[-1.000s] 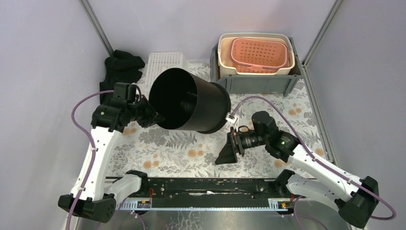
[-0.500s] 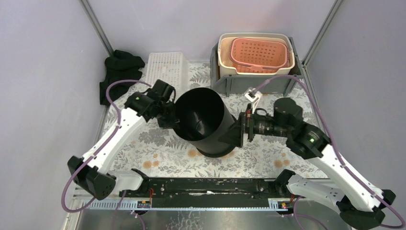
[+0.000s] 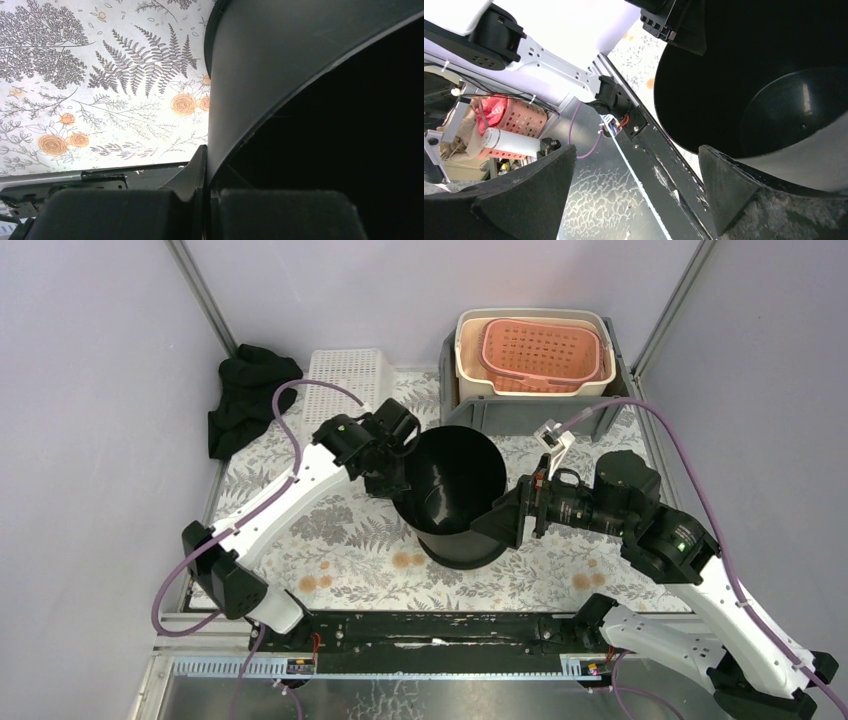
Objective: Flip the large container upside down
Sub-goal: Place the container at the center of the board.
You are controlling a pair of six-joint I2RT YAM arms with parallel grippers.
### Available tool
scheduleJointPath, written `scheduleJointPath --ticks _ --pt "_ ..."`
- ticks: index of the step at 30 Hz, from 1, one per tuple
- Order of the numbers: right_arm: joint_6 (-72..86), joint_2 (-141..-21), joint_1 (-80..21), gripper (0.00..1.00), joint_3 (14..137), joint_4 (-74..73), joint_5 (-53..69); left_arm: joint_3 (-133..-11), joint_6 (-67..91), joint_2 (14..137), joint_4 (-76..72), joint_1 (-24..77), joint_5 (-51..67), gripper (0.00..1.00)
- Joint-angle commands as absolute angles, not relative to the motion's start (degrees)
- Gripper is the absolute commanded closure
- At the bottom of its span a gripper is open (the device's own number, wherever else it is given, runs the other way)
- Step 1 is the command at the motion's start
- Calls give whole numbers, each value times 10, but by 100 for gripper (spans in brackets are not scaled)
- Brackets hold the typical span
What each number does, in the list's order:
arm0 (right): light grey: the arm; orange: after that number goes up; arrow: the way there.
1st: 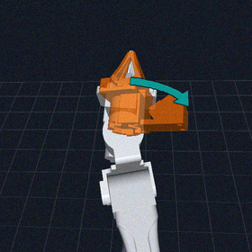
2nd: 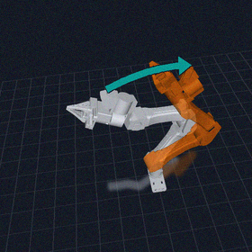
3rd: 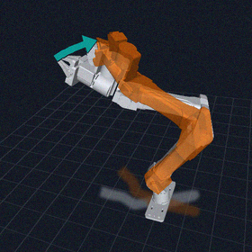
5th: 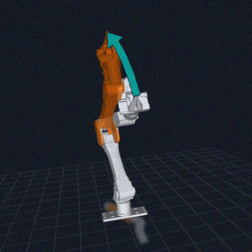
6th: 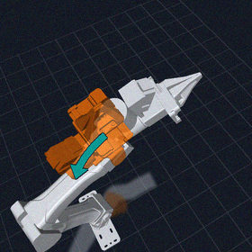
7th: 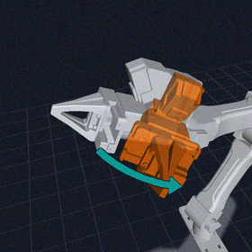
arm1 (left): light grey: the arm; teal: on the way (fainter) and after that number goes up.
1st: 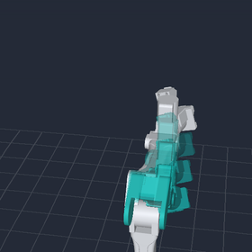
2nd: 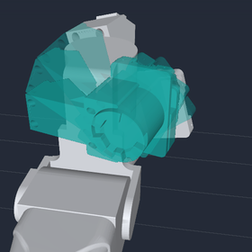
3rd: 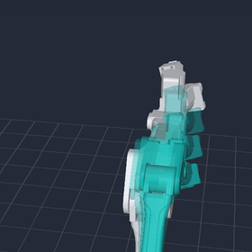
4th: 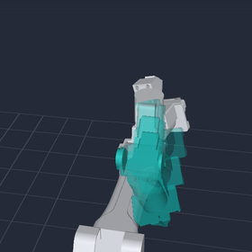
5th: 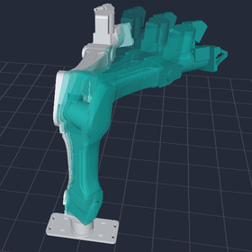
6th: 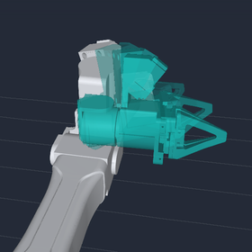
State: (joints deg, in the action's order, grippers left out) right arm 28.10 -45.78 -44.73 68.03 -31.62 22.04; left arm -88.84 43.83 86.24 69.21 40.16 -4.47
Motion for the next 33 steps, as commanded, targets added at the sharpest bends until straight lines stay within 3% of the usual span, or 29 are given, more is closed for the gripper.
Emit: scheduleJointPath --ticks 1,5,11,15,22,33 --pt "267 -450 -450 0 674 -320 209 -938 455 903 698 425 -88 98" --pt "264 -446 -450 0 670 -323 210 -957 448 927 700 439 -89 88" --pt "261 -438 -450 0 668 -326 208 -962 423 921 681 450 -89 49" --pt "259 -435 -450 0 673 -331 205 -983 408 911 668 451 -88 36" --pt "256 -432 -450 0 686 -343 195 -1099 408 918 716 452 -69 27" --pt "250 -432 -450 0 721 -373 149 -1258 435 972 690 508 0 26"
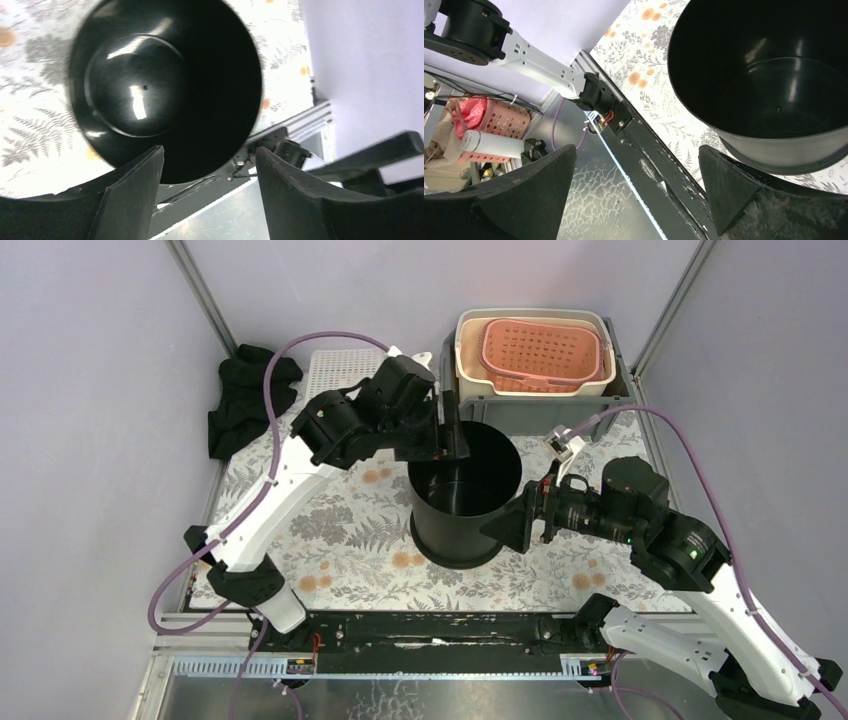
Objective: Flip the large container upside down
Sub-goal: Place the container at the center of the board, then turn the container upside down at the center of the board.
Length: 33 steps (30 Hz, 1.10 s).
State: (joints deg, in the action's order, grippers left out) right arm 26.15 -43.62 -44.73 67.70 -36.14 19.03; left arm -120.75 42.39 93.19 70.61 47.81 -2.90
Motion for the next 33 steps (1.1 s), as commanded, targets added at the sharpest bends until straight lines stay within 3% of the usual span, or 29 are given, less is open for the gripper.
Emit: scheduleJointPath --ticks 1,9,13,27,33 --pt "249 -433 -450 0 728 -381 140 -1268 437 986 690 516 -2 25" --pt "259 -459 -450 0 789 -467 -16 -1251 503 1050 633 560 -28 24" --pt "263 -457 -450 0 794 -469 -15 -1202 539 1060 562 565 -31 21" --pt "259 -432 -450 0 788 -484 -16 -1257 560 1166 555 565 -65 22" --pt "257 -424 -450 1 779 -482 -9 -1261 563 1188 564 565 -87 31"
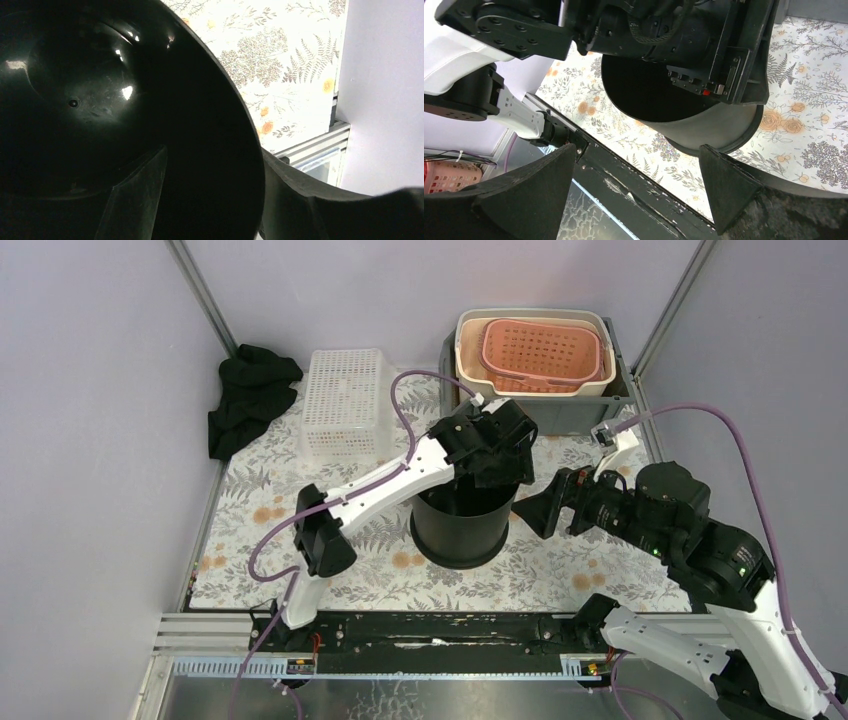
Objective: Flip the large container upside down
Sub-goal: Turn the container upside down at the center of the board.
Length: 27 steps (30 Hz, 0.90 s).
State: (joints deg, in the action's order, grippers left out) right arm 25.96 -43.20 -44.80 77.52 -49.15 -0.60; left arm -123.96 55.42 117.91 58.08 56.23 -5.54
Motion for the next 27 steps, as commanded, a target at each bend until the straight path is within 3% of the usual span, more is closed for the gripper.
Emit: scheduleJointPath --ticks 1,9,18,27 --pt "257 -423 -450 0 776 -480 -8 -1261 563 1190 568 565 -95 35" --pt "253 -418 -450 1 755 -471 4 -1254 559 1189 583 566 -116 100" --pt "244 -419 -450 1 750 -468 7 -1267 560 1153 575 565 -101 100" --pt "244 -425 -449 1 757 -465 5 -1176 578 1040 428 549 -17 100"
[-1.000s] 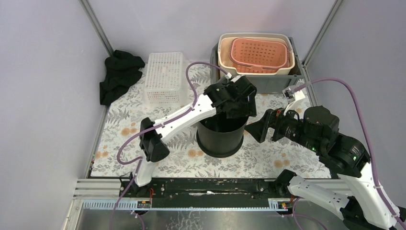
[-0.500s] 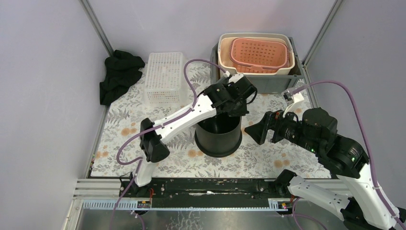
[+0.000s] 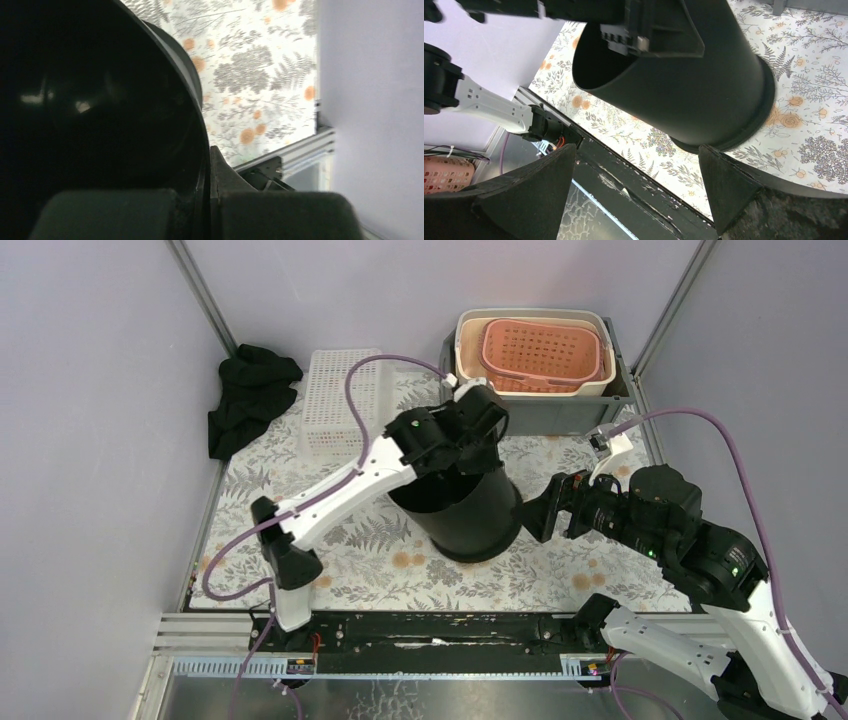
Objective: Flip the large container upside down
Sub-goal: Turn the container upside down at the center of the board.
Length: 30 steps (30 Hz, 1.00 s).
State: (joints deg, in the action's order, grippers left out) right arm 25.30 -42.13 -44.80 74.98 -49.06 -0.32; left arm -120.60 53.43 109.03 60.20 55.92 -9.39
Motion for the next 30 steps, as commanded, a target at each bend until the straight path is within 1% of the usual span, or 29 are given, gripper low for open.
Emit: scheduleJointPath --ticks 1,5,7,12,16,24,30 --pt "244 -426 -450 1 759 -466 5 -1163 579 1027 408 548 -11 100" --pt "243 -429 -450 1 768 -467 3 -1098 586 974 333 533 3 100" --pt "241 -432 -450 1 772 -469 3 -1046 594 942 292 519 13 100" --pt "238 -443 -450 1 781 -470 0 -801 660 831 83 479 66 100" --pt "240 -451 -450 0 778 -466 3 -668 686 764 -23 456 76 100" --pt "246 -464 -450 1 757 -450 20 -519 684 666 -103 400 109 100" --pt "254 -480 -450 0 745 -437 34 -412 694 626 -184 359 161 100"
